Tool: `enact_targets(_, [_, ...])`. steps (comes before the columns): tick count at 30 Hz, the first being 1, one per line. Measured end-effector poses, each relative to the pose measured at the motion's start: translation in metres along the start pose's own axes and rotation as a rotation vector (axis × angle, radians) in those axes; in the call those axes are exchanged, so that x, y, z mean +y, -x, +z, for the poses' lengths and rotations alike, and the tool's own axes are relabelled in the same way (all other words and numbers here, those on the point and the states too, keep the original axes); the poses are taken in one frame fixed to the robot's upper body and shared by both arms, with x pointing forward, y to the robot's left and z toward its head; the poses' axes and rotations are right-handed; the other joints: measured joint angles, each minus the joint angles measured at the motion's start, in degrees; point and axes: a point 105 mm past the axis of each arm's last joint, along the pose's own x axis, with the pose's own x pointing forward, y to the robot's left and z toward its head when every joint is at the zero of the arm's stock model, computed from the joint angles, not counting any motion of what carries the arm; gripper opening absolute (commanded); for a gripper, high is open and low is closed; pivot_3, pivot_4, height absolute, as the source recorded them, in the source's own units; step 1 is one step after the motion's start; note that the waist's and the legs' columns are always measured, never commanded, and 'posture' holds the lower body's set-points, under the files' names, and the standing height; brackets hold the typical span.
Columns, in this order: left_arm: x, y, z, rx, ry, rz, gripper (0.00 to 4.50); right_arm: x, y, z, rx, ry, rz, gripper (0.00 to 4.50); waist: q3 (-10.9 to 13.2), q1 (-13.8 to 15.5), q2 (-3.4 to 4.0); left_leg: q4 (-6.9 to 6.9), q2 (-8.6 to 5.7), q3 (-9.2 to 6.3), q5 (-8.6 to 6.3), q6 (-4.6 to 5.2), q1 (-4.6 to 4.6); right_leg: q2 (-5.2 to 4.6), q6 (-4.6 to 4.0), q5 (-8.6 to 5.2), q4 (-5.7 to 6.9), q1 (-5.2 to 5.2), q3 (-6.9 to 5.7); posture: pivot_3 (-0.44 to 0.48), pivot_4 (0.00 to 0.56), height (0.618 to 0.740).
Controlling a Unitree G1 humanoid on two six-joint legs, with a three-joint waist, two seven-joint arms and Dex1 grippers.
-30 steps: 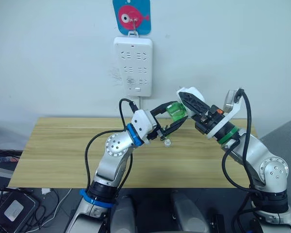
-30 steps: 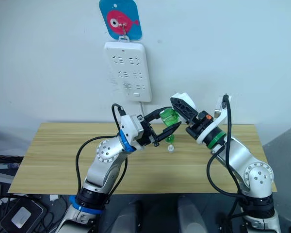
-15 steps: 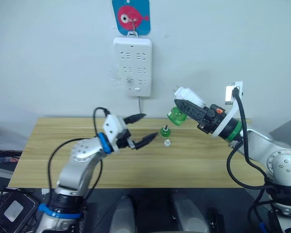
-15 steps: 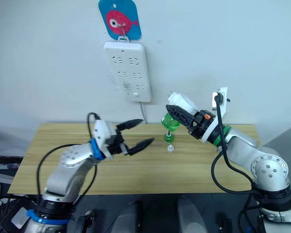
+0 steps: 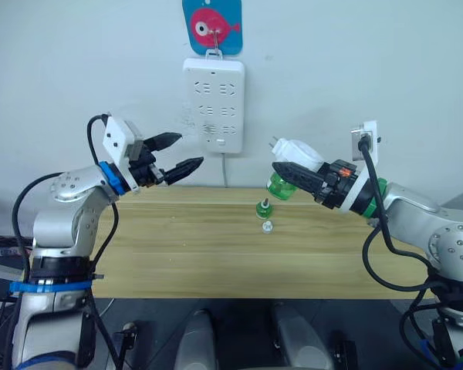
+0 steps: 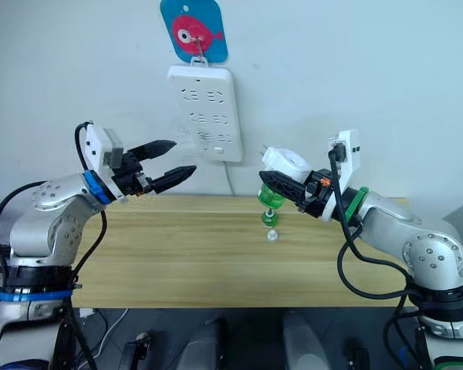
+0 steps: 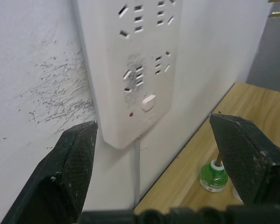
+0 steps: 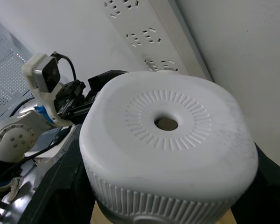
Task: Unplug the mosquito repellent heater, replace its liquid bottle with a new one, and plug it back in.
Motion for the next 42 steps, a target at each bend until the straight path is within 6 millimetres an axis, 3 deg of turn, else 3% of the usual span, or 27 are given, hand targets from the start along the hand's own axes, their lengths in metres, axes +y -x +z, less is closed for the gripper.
enact_targets(8, [0.013,-0.013,-0.005,0.004,0.089,-0.058,4.18,0.002,-0.001,-0.001,0.022,0.007,0.016,3.12,0.0,-0.3,0.0,0.06,0.0,-0.01,0.0,0.0,0.0,0.0,0.0,0.0,0.06,0.0,-0.02,-0.156,0.199,0.725])
enact_targets(19, [0.009,-0.037,0.003,-0.025,0.054,-0.134,4.18,0.006,0.0,-0.002,0.03,0.02,0.027,3.12,0.0,-0.3,0.0,0.12,0.0,-0.02,0.01,0.0,-0.03,0.0,0.0,0.01,0.08,0.0,-0.03,-0.164,0.202,0.725])
enact_targets(42, [0.006,-0.053,0.006,-0.08,0.012,-0.125,4.18,0.011,0.001,-0.005,0.039,0.054,0.043,3.12,0.0,-0.3,0.0,0.3,-0.05,-0.1,0.08,0.1,-0.08,-0.01,0.04,0.05,0.24,0.01,-0.07,-0.178,0.199,0.725])
